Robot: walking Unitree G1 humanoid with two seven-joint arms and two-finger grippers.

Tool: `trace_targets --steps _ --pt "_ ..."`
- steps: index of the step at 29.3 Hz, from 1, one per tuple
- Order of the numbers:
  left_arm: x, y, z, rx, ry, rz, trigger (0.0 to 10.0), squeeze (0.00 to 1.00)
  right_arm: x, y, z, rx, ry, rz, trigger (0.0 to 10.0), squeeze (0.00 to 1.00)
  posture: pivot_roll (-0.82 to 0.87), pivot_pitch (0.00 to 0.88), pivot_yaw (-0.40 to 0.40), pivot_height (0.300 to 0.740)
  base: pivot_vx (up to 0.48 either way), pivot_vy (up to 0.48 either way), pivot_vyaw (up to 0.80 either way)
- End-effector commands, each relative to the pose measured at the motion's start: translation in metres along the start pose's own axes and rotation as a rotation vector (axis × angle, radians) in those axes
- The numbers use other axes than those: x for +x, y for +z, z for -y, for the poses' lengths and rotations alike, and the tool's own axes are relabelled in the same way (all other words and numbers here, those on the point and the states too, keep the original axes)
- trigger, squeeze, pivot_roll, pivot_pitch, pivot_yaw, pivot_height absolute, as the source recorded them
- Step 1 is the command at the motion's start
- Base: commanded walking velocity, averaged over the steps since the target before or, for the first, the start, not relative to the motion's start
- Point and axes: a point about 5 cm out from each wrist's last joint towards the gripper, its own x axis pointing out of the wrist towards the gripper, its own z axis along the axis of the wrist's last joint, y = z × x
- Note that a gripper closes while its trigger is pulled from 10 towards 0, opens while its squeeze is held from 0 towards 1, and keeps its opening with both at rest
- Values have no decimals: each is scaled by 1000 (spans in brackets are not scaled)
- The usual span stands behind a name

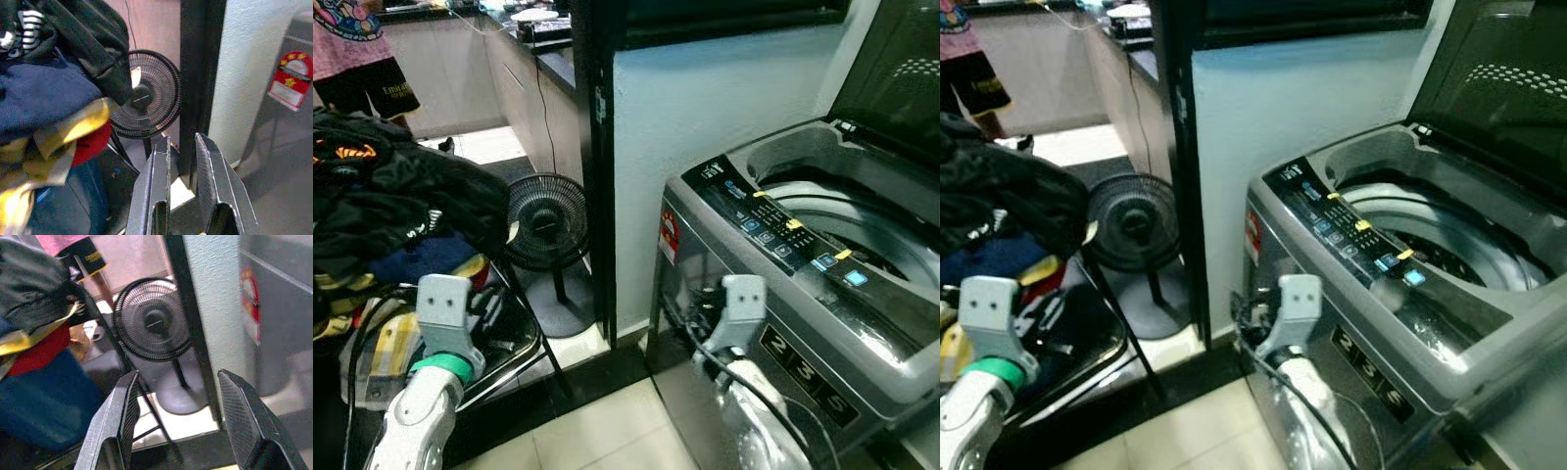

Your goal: Clothes washing

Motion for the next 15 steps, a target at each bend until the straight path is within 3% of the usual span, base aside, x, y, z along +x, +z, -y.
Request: trace_targets --steps 1,15 --pt "-3 -4 -3 16 16 -16 10000 0 0 -1 1 -6 1 -9 10000 0 81 40 65 740 0 0 800" --pt "0 -6 4 5 22 -16 10000 0 7 5 3 -25 18 -5 10000 0 70 31 28 740 0 0 800"
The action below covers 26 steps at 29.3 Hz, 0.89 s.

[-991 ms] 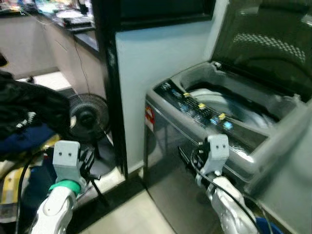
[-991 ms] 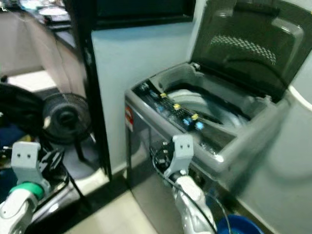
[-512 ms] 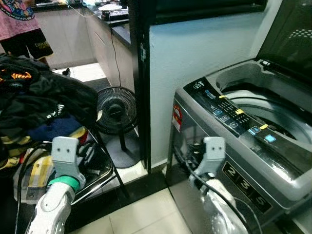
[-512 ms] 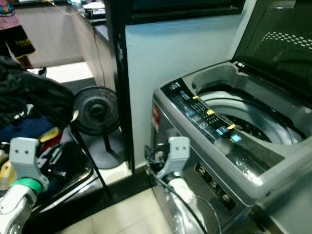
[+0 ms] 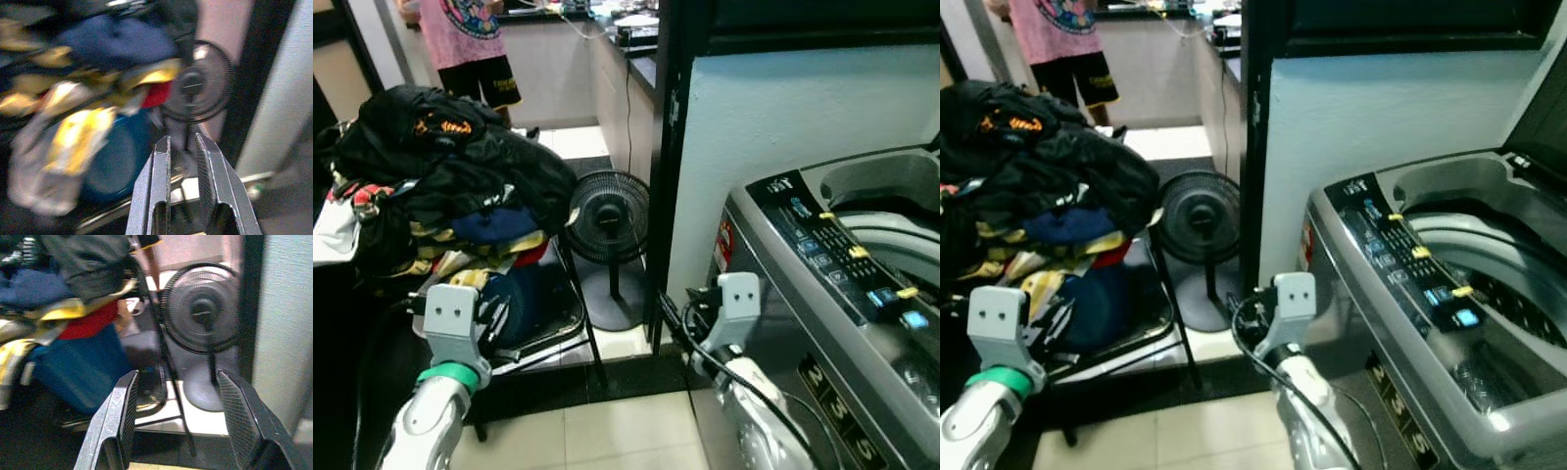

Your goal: Clothes washing

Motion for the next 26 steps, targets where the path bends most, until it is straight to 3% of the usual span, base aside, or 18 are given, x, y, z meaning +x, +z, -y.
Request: trace_targets --steps 1,10,17,26 --pt "-1 -6 3 -16 1 -22 10000 0 -3 -8 1 -5 1 -38 10000 0 70 31 28 740 0 0 800" --pt "-3 -10 8 -16 -5 -32 10000 0 0 -8 0 -6 14 -39 10000 0 66 23 14 740 0 0 800" --pt "-3 -11 10 -22 -32 -31 10000 0 0 -7 6 44 -24 -34 10000 0 51 14 21 740 0 0 0" --pt "-7 -19 15 -13 -39 -55 10000 0 -3 -11 7 16 -22 -48 10000 0 43 8 6 740 0 0 0"
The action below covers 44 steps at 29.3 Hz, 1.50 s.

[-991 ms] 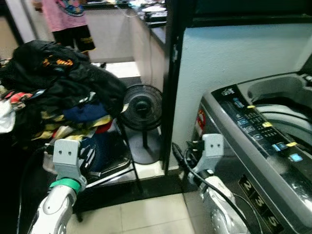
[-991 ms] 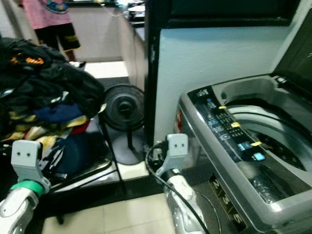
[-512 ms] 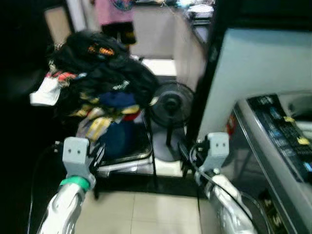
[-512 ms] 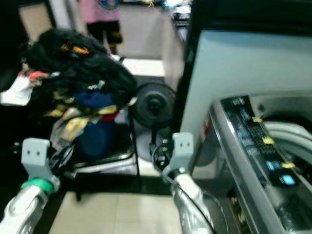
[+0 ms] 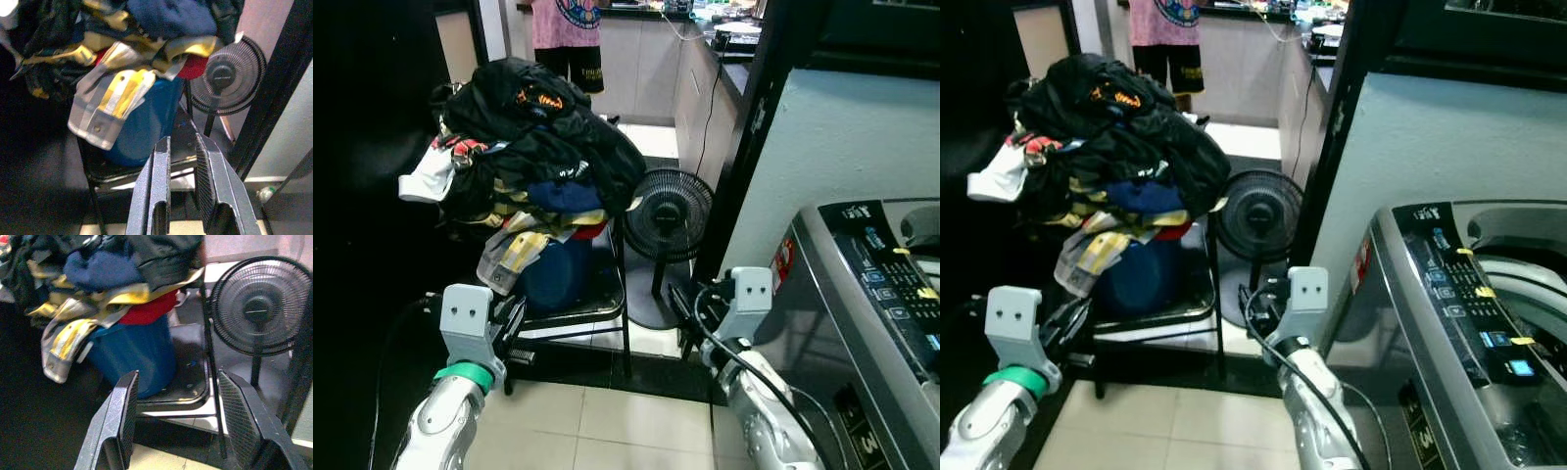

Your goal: Clothes washing

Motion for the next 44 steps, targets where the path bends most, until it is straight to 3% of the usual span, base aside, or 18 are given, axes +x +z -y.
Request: trace_targets --steps 1,4,7,14,21,32,36,44 --pt "-5 -12 0 23 16 -52 10000 0 -5 -10 6 -12 -18 -38 10000 0 42 7 -2 740 0 0 0" --pt "-10 -24 -16 62 121 -116 10000 0 -8 -18 10 -49 -22 -74 10000 0 42 7 -12 740 0 0 0" --pt "-14 -24 -20 62 142 -106 10000 0 -9 -21 10 -51 -14 -86 10000 0 45 8 -19 740 0 0 0" --pt "-15 -16 -6 8 124 -30 10000 0 -7 -25 6 -53 24 -116 10000 0 51 25 -70 740 0 0 0" --pt "-16 -17 -2 1 124 -25 10000 0 -5 -23 5 -52 29 -110 10000 0 46 39 -64 740 0 0 0" --pt "-17 -17 -6 20 135 -41 10000 0 -10 -26 6 -37 13 -110 10000 0 73 49 -25 740 0 0 0" --pt "-19 -17 -12 39 132 -58 10000 0 -10 -31 0 -10 4 -104 10000 0 106 59 22 740 0 0 0" --pt "-17 -11 -15 38 132 -48 10000 0 -11 -38 -6 20 0 -107 10000 0 129 55 27 740 0 0 0"
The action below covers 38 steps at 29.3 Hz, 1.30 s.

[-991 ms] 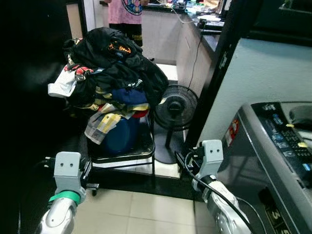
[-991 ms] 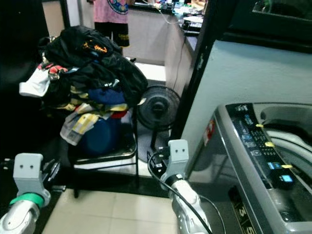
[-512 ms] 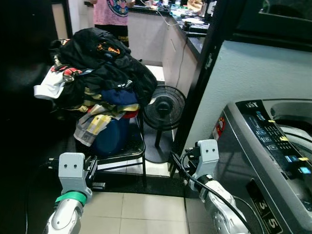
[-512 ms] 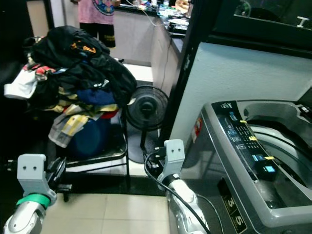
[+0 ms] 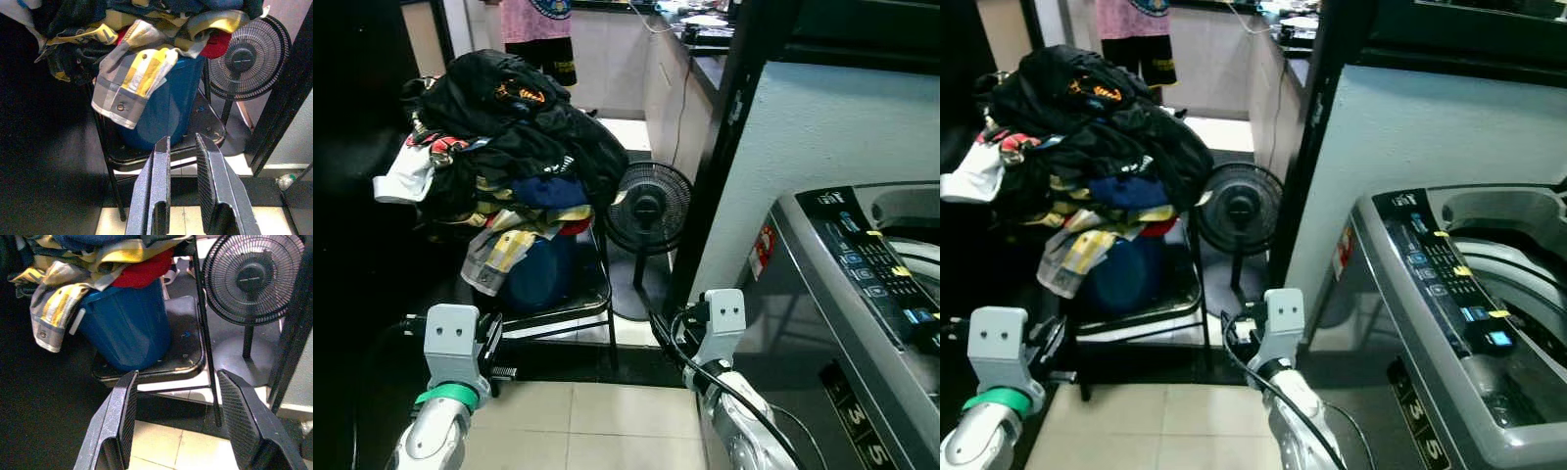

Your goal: Clothes washing

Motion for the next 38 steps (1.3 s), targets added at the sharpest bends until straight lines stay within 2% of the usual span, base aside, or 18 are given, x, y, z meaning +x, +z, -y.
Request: trace_targets --steps 1,6,10,18,21,28,38 --pt "-1 0 1 -3 -1 -9 10000 0 -4 -8 4 12 -18 -22 10000 0 129 55 27 740 0 0 0" --pt "0 0 2 -6 -4 -5 10000 0 -2 -7 4 9 -13 -22 10000 0 126 52 21 740 0 0 0" --pt "-1 2 3 -44 -11 14 10000 0 -1 -5 5 3 -9 -20 10000 0 116 53 13 740 0 0 0" --pt "-2 3 5 -57 -13 25 10000 0 -1 -4 3 -53 34 -28 10000 0 98 51 -1 740 344 0 0" --pt "-1 3 6 -65 -8 27 10000 0 -1 -3 1 -84 55 -32 10000 0 89 50 -8 740 379 0 800" --pt "0 2 10 -85 2 31 10000 0 -2 -1 7 -62 43 -34 10000 0 72 49 -24 740 384 0 214" --pt "0 -2 13 -98 2 30 10000 0 -4 1 9 -85 55 -36 10000 0 43 50 -39 740 382 0 0"
